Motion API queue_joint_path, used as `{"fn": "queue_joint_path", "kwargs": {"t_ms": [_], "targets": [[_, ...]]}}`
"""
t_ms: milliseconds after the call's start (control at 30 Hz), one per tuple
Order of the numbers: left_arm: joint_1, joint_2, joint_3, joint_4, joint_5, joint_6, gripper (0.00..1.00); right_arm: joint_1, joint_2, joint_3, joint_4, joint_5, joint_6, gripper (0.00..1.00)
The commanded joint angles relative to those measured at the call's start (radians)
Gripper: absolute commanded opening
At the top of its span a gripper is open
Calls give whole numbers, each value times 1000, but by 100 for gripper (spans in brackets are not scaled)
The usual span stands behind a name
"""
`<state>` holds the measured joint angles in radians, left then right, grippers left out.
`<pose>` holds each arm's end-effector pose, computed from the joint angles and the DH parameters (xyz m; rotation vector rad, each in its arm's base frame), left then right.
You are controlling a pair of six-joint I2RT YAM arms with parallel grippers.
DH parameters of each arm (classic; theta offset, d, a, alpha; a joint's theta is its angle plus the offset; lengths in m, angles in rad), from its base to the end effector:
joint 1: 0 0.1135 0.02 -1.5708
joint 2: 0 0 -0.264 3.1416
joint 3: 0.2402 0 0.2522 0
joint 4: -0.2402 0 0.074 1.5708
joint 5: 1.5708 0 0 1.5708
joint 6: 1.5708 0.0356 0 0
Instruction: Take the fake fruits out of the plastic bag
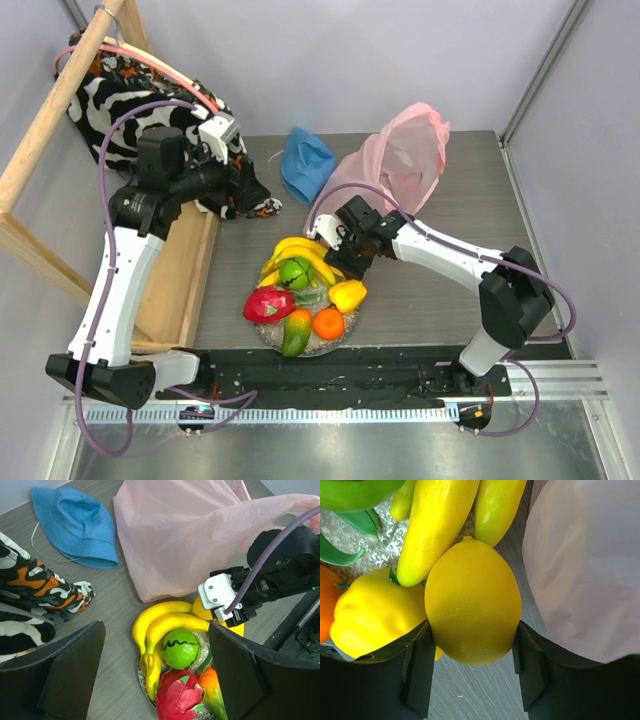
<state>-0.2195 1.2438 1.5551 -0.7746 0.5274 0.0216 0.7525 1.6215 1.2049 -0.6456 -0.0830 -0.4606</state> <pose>0.2340 -0.0706 0.4488 0.5721 1.9458 -0.6596 0.2425 0.2311 0.2373 -1.5298 2.1550 0.2085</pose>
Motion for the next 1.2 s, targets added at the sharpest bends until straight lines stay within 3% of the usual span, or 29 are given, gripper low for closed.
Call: {"fn": "queue_joint_path", "kwargs": {"t_ms": [0,533,1000,1167], "targets": [[14,-24,3,46,42,-14,89,-1,0,-10,6,11,-41,18],[28,-21,-12,83,82,-64,89,5,-23,-24,-34,-47,14,17],[28,-17,-18,95,91,-80,89,5,8,-59,27,-54,95,18],[32,-21,-27,95,91,-78,89,7,41,-28,26,-73,143,28]]}}
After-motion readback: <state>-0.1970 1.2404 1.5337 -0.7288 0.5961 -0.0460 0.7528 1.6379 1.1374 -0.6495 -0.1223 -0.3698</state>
